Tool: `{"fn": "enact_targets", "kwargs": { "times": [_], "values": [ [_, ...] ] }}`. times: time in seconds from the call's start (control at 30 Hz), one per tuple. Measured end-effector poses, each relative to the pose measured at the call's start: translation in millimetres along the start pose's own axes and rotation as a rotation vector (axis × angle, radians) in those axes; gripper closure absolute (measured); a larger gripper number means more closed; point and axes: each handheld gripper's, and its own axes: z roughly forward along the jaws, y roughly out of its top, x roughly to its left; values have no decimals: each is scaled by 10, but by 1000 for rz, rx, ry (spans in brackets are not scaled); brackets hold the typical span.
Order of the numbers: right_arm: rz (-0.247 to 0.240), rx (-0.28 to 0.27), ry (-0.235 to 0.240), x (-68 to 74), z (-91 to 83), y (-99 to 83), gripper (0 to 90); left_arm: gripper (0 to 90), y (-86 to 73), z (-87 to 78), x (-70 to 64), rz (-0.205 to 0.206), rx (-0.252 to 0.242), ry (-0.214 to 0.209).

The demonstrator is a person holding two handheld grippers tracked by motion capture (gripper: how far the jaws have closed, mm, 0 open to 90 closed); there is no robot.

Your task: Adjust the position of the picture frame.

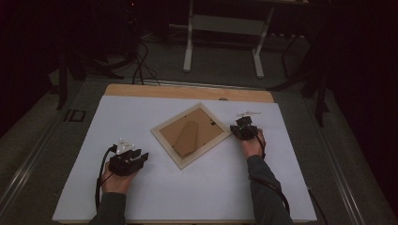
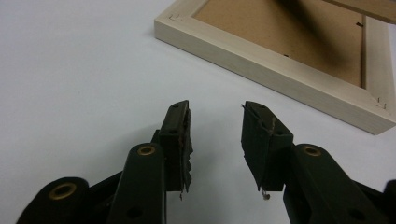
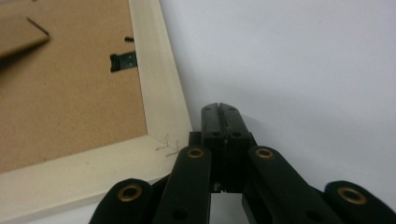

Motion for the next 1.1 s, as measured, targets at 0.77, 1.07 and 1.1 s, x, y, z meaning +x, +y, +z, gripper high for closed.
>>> {"fn": "enact_targets", "kwargs": {
  "times": [0.77, 1.07, 1.1],
  "values": [
    [-70, 23, 52, 124, -9, -61, 900, 659, -2, 22, -29, 14, 11, -12],
    [-88, 34, 64, 159, -26, -70, 900, 665, -3, 27, -34, 13, 12, -15],
    [-91, 33, 64, 164, -27, -72, 900, 666, -3, 28, -34, 13, 11, -16]
  ]
}}
